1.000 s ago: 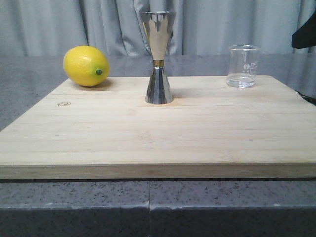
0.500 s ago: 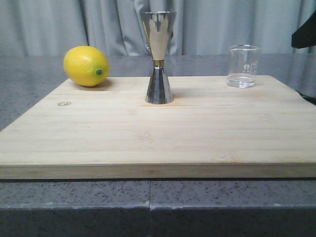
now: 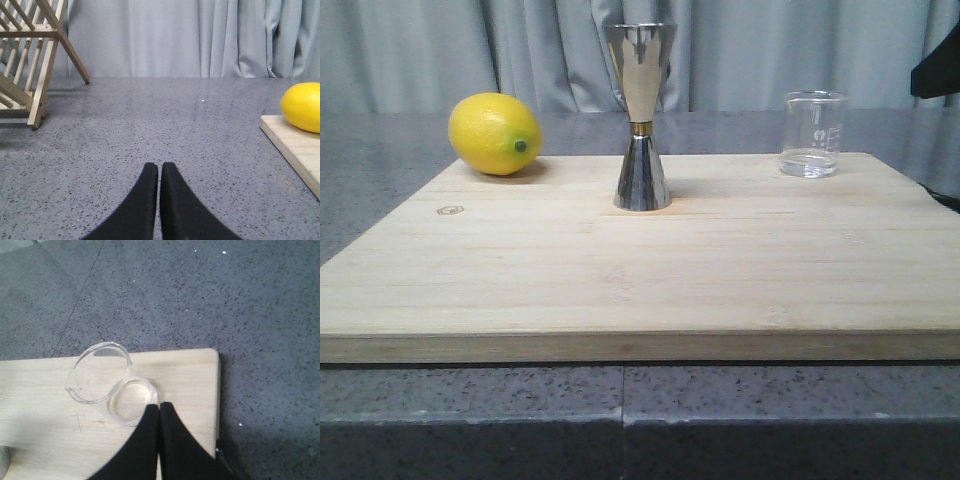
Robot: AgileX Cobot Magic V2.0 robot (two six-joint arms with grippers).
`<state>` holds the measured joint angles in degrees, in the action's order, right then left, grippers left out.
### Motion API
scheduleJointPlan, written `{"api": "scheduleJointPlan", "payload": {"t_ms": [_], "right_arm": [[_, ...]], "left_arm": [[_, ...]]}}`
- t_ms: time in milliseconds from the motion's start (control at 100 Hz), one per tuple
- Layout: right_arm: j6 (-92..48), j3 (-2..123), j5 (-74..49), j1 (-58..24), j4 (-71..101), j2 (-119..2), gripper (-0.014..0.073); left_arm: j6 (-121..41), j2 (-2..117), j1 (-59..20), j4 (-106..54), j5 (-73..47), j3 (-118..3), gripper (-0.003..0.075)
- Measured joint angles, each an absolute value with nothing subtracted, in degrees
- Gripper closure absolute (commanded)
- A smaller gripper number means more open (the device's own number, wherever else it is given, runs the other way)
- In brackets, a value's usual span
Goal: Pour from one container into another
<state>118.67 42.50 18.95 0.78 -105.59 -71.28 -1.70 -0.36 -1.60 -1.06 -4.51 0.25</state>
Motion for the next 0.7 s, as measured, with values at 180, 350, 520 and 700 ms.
{"api": "scheduleJointPlan", "payload": {"t_ms": [180, 350, 520, 700], "right_arm": [[118.7, 42.5, 18.5, 0.8, -105.6, -70.1, 0.0665], [118.7, 41.8, 15.9, 0.8, -105.6, -61.3, 0.0666], [118.7, 37.9, 12.6, 0.8, -105.6, -47.8, 0.0665], [118.7, 29.5, 11.4, 2.7, -105.5, -32.1, 0.0666]], "left_arm": [[-1.7, -0.4, -1.6, -1.1, -4.5, 0.3, 0.0739], [-1.7, -0.4, -1.6, -1.1, -4.5, 0.3, 0.0739], [-1.7, -0.4, -1.6, -1.1, -4.5, 0.3, 0.0739], [-1.7, -0.4, -1.6, -1.1, -4.5, 0.3, 0.0739]]}}
